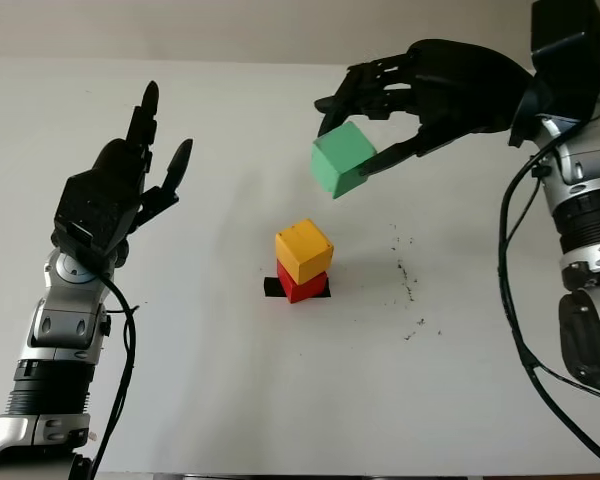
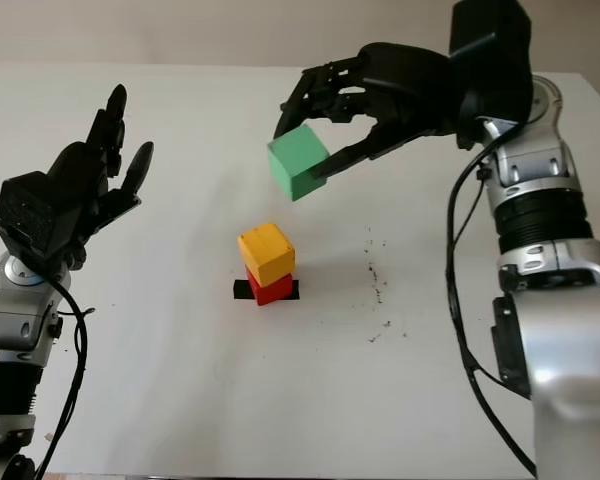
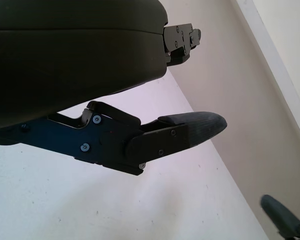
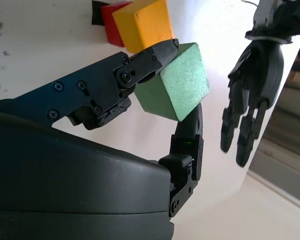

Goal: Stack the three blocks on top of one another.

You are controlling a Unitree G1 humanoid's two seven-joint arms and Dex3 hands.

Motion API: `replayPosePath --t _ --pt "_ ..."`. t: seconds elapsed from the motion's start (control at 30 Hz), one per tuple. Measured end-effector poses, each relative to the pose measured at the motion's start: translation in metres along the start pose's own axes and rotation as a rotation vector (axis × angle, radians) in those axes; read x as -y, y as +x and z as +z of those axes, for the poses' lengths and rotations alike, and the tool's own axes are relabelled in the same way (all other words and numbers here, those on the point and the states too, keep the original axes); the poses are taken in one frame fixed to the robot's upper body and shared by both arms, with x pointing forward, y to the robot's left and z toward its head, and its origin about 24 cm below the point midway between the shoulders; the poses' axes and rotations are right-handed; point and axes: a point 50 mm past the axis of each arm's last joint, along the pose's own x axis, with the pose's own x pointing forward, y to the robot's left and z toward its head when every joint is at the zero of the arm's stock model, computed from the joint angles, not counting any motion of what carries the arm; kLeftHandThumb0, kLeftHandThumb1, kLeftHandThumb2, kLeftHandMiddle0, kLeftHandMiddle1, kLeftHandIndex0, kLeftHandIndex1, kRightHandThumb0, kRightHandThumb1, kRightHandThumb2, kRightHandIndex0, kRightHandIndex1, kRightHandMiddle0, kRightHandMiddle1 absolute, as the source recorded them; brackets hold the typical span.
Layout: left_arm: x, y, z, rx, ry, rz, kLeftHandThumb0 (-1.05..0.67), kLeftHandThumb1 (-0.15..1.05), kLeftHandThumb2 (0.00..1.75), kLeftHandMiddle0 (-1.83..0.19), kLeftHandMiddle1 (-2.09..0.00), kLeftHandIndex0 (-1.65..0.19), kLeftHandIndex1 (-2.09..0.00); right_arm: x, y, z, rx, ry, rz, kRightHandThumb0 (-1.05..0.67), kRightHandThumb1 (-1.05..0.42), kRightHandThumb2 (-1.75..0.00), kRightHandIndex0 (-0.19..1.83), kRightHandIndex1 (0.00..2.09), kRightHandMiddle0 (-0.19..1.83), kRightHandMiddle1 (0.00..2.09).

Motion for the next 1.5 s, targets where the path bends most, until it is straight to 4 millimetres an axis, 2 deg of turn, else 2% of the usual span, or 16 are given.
replayPosePath --t 0.4,0.67,1.3,1.5 --pt "-0.001 0.000 0.000 0.003 -0.013 0.000 -0.58 1.05 0.65 0.19 -0.01 0.19 -0.01 -0.014 0.021 0.001 -0.005 0.062 0.098 -0.50 -0.89 -0.05 0.27 0.07 0.45 1.49" --pt "-0.001 0.000 0.000 0.002 -0.009 0.001 -0.59 1.05 0.65 0.19 0.00 0.19 -0.01 -0.019 0.023 -0.002 -0.004 0.076 0.127 -0.50 -0.90 -0.06 0.25 0.06 0.43 1.46" --pt "-0.001 0.000 0.001 0.009 0.007 0.002 -0.62 1.05 0.65 0.19 -0.03 0.19 -0.03 -0.037 0.027 -0.023 -0.028 0.199 0.188 -0.49 -0.90 -0.05 0.22 0.05 0.44 1.47" --pt "-0.001 0.000 0.001 0.010 0.008 0.002 -0.61 1.05 0.65 0.19 -0.02 0.19 -0.03 -0.039 0.028 -0.022 -0.023 0.205 0.183 -0.48 -0.90 -0.05 0.23 0.05 0.44 1.46"
